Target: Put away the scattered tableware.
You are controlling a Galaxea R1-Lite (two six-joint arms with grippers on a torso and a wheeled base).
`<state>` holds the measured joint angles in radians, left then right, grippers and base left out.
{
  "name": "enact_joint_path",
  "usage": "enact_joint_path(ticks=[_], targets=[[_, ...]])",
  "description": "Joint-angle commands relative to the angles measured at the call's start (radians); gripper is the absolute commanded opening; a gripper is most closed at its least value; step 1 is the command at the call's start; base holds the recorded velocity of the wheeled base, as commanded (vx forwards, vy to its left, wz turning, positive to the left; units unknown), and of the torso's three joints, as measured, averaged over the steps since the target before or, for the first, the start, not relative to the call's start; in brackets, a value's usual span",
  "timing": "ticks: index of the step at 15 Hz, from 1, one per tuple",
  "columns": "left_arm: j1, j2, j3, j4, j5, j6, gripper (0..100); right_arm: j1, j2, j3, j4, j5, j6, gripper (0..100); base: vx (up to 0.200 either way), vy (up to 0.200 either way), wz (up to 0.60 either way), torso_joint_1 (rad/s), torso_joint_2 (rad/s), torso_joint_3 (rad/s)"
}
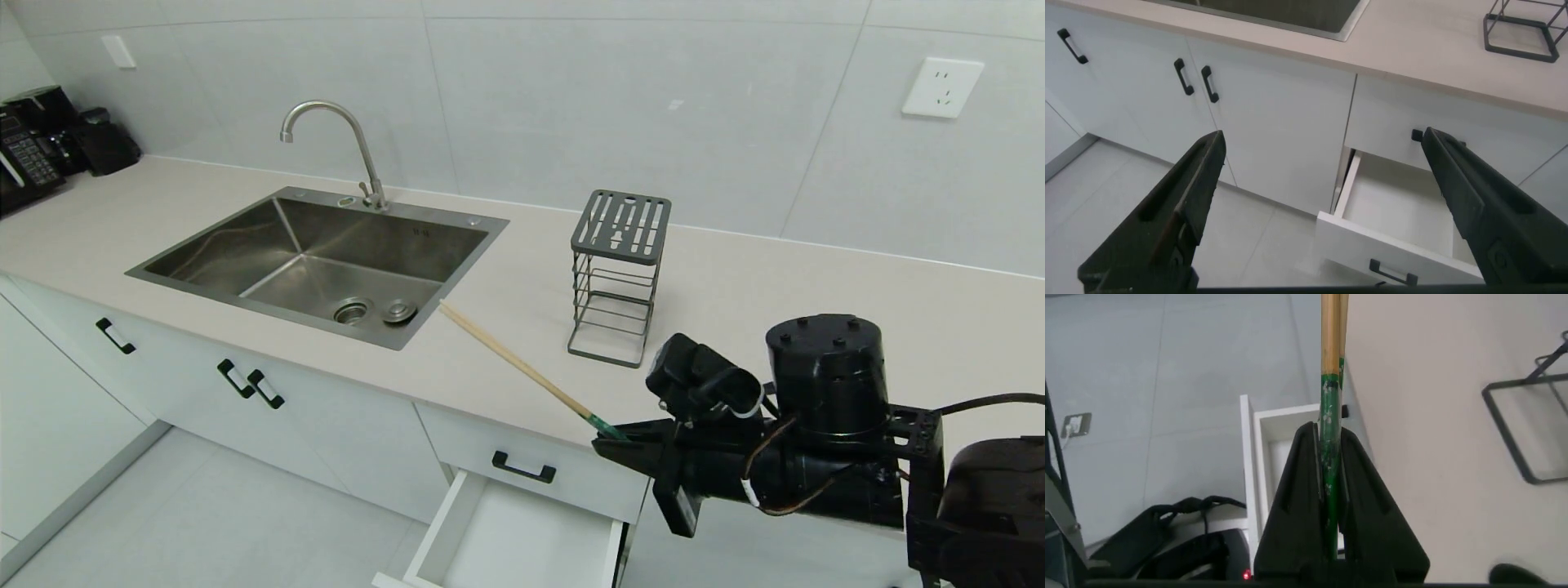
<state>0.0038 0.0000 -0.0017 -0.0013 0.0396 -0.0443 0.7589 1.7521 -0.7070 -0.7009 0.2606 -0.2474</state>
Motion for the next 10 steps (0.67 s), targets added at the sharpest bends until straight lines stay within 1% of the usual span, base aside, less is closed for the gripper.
enact_joint_path(ticks=[1, 3, 4, 5, 9, 10], targets=[[0.001, 0.000, 0.000, 0.000, 0.000, 0.000, 100, 0.033, 0.017, 0.043, 0.001, 0.000, 0.037, 0, 0.000, 0.000, 0.00, 0.000, 0.00, 0.000], [0.001, 0.000, 0.000, 0.000, -0.001, 0.000, 100, 0.063, 0.012, 0.126, 0.001, -0.015, 0.060, 0, 0.000, 0.000, 0.00, 0.000, 0.00, 0.000], [0.001, 0.000, 0.000, 0.000, 0.000, 0.000, 100, 0.074, 0.009, 0.161, 0.001, -0.047, 0.060, 0, 0.000, 0.000, 0.00, 0.000, 0.00, 0.000], [0.001, 0.000, 0.000, 0.000, 0.000, 0.000, 100, 0.094, 0.006, 0.201, 0.001, -0.116, 0.042, 0, 0.000, 0.000, 0.00, 0.000, 0.00, 0.000], [0.001, 0.000, 0.000, 0.000, 0.000, 0.000, 100, 0.094, -0.020, 0.227, 0.011, -0.124, -0.047, 0, 0.000, 0.000, 0.00, 0.000, 0.00, 0.000], [0.001, 0.000, 0.000, 0.000, 0.000, 0.000, 100, 0.095, -0.020, 0.222, 0.011, -0.127, -0.050, 0, 0.000, 0.000, 0.00, 0.000, 0.00, 0.000]])
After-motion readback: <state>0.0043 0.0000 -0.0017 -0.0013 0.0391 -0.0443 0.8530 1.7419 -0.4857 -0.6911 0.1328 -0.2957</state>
